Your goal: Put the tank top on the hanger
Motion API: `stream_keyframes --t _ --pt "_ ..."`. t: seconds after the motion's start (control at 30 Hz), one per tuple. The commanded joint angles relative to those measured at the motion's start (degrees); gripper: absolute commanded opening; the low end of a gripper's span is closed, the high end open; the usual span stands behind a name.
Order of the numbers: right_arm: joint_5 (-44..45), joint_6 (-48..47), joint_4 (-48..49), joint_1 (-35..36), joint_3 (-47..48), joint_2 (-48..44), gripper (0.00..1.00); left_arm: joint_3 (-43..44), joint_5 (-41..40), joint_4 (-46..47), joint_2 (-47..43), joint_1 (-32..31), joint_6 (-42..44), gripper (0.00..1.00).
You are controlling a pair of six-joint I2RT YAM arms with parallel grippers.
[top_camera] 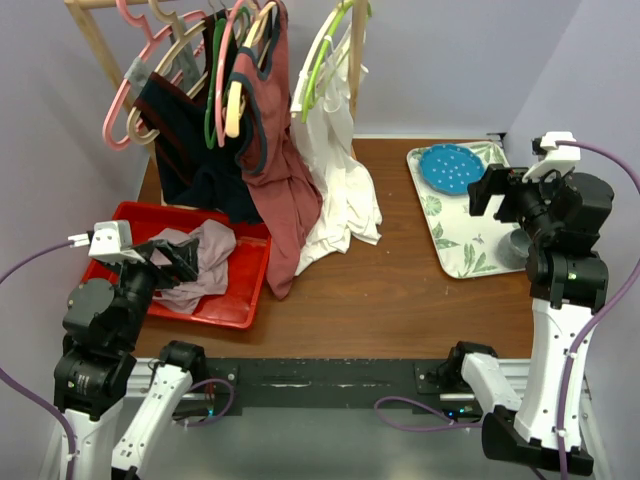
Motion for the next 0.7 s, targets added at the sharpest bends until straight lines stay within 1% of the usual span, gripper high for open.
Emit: stream_keyframes --t 0.0,0.1,0.13,0.17,0.23,0.3,0.33,0.4,0.43,0.47,0.53,0.57,0.63,0.67 --pt "-1.09 0.74 2.03 -0.18 0.15 0.1 0.99 -0.93 1.11 2.57 0.32 -0.23 -0.51 1.0" --pt "-5.82 -0.75 2.29 -0.18 -0.47 -0.07 0.98 -2.33 2.69 3.53 1.54 -0.23 -1.04 1.0" --pt "-7.93 -3.28 2.12 -0.18 -0.64 -0.07 0.99 -2.77 3.05 3.54 2.16 -0.23 -1.39 1.0" --pt "-13.52 -4.17 2.2 -0.18 -1.08 -0.16 0.99 -3.91 3.83 3.8 3.21 -0.23 -1.74 1.0" --pt "-21.45 -9.52 0.28 -0.18 -1.7 0.01 0.99 -5.67 4.89 5.55 4.09 -0.23 -2.97 1.0" --pt "-32.24 -12.78 -0.26 -0.18 -3.45 0.19 0.99 -8.57 6.03 7.39 5.24 -0.23 -4.37 1.0" --pt "-34.82 -13.32 -0.26 -0.18 -4.24 0.37 0.99 -9.53 6.3 8.19 5.67 -0.23 -4.99 1.0" --pt "-40.0 -13.93 1.05 -0.18 -8.8 0.8 0.98 -13.14 7.0 10.99 6.9 -0.23 -7.0 1.0" --pt "-40.9 -13.85 3.67 -0.18 -11.08 1.15 0.98 -14.36 6.92 11.88 7.52 -0.23 -7.71 1.0" --pt "-41.43 -13.41 5.26 -0.18 -16.06 1.51 0.99 -16.73 6.57 12.93 9.18 -0.23 -8.24 1.0" --pt "-42.84 -14.11 7.99 0.0 -20.31 3.52 0.99 -18.5 4.64 15.14 11.73 -0.23 -10.52 0.99" --pt "-43.02 -14.46 8.79 -0.09 -23.73 4.14 0.99 -19.64 2.63 15.75 15.05 -0.23 -11.05 0.98" --pt "-43.11 -15.43 11.67 -0.09 -26.56 4.93 0.99 -20.09 -0.28 16.9 19.02 -0.23 -13.08 0.97" --pt "-42.85 -15.43 13.0 -0.18 -29.27 4.76 0.99 -20.09 -2.73 17.33 22.95 -0.23 -13.6 0.95"
